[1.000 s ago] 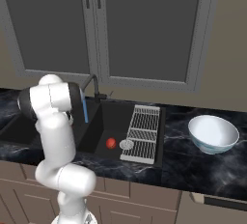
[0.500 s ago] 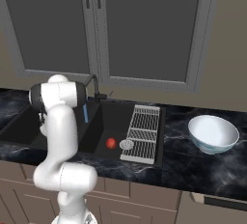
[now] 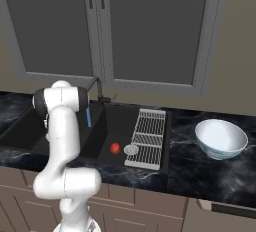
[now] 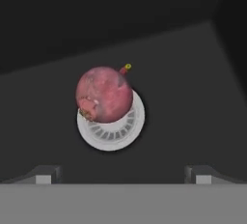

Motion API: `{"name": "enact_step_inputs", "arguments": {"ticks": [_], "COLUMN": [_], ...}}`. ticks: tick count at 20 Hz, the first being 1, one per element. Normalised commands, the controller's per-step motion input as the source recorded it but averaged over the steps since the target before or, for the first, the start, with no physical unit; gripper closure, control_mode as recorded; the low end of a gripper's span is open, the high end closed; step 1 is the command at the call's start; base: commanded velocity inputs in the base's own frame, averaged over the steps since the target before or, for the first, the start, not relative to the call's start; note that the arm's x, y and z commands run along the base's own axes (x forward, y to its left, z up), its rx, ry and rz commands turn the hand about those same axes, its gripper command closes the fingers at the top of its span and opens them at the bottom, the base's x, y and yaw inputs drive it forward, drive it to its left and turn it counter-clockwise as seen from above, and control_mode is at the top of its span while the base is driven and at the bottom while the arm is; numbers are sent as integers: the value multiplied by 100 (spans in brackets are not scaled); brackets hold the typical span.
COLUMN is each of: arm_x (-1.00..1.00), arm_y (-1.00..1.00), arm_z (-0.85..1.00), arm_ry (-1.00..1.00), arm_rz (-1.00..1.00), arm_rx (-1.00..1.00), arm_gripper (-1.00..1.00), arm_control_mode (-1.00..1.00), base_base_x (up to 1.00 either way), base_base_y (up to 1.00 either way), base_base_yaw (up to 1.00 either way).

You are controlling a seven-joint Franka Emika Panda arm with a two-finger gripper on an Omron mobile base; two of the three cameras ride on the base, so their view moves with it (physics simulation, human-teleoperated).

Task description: Pick the onions from the sink and place them in one bowl. Place the cucumber in the other bowl. Then turn off the sink faucet.

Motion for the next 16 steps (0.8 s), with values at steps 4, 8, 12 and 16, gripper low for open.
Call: {"name": "enact_step_inputs", "arguments": {"ticks": [4,8,12,16], "arm_x": [52,70,79,78], "arm_y": [1,8,12,14], "arm_z": [-24,-21,-21,-21], "arm_ry": [5,8,8,7], "arm_rz": [-7,-4,-2,-1], "arm_rx": [0,0,0,0], "arm_gripper": [-100,-100,-100,-100], "arm_control_mode": [-100,-100,-100,-100], "base_base_x": [0,0,0,0], "base_base_y": [0,0,0,0], "base_base_yaw": [0,0,0,0]}}
